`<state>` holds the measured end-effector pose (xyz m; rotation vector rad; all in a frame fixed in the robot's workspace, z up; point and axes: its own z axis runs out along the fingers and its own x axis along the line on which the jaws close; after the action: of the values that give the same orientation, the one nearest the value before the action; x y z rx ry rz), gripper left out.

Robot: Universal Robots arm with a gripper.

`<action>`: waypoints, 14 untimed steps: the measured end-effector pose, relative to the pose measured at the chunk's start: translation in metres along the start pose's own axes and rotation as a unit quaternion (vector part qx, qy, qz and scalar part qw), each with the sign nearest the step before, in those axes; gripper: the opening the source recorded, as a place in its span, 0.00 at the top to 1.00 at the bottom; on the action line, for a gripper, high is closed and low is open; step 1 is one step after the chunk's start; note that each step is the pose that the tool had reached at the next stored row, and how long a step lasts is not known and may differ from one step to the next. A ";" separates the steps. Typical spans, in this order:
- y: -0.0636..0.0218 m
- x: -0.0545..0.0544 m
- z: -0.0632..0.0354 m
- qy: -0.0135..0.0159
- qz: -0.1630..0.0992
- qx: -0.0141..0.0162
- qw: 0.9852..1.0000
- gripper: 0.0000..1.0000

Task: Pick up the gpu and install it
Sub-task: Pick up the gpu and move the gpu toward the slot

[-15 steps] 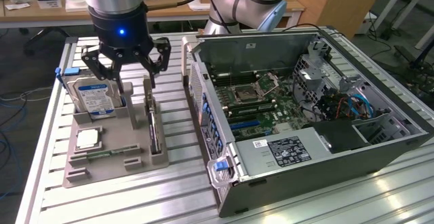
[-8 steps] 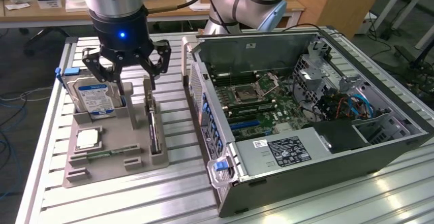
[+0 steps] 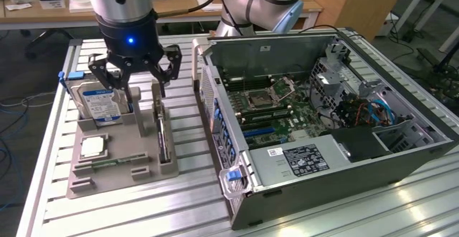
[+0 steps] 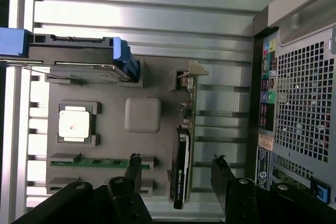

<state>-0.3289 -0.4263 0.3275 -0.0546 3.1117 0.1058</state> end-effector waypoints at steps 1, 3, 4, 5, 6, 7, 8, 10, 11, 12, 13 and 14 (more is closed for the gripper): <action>-0.0005 0.000 0.0002 0.000 0.000 0.000 1.000 0.35; -0.0015 0.000 0.0005 -0.001 0.000 0.000 1.000 0.35; -0.0019 -0.001 0.0006 -0.001 0.000 0.000 1.000 0.35; -0.0024 -0.001 0.0007 -0.001 0.000 0.000 1.000 0.35; -0.0028 -0.001 0.0009 -0.001 0.000 0.000 1.000 0.35; -0.0032 -0.001 0.0010 -0.001 0.000 0.000 1.000 0.35; -0.0034 -0.001 0.0011 -0.001 0.000 0.000 1.000 0.35; -0.0040 -0.001 0.0012 -0.001 0.000 0.000 1.000 0.35; -0.0044 -0.001 0.0013 -0.001 0.000 0.000 1.000 0.35; -0.0047 -0.001 0.0013 -0.001 0.000 0.000 1.000 0.35; -0.0050 -0.001 0.0014 -0.001 0.000 0.000 1.000 0.35; -0.0053 -0.001 0.0015 -0.001 0.000 0.000 1.000 0.35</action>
<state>-0.3280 -0.4314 0.3257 -0.0547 3.1092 0.1057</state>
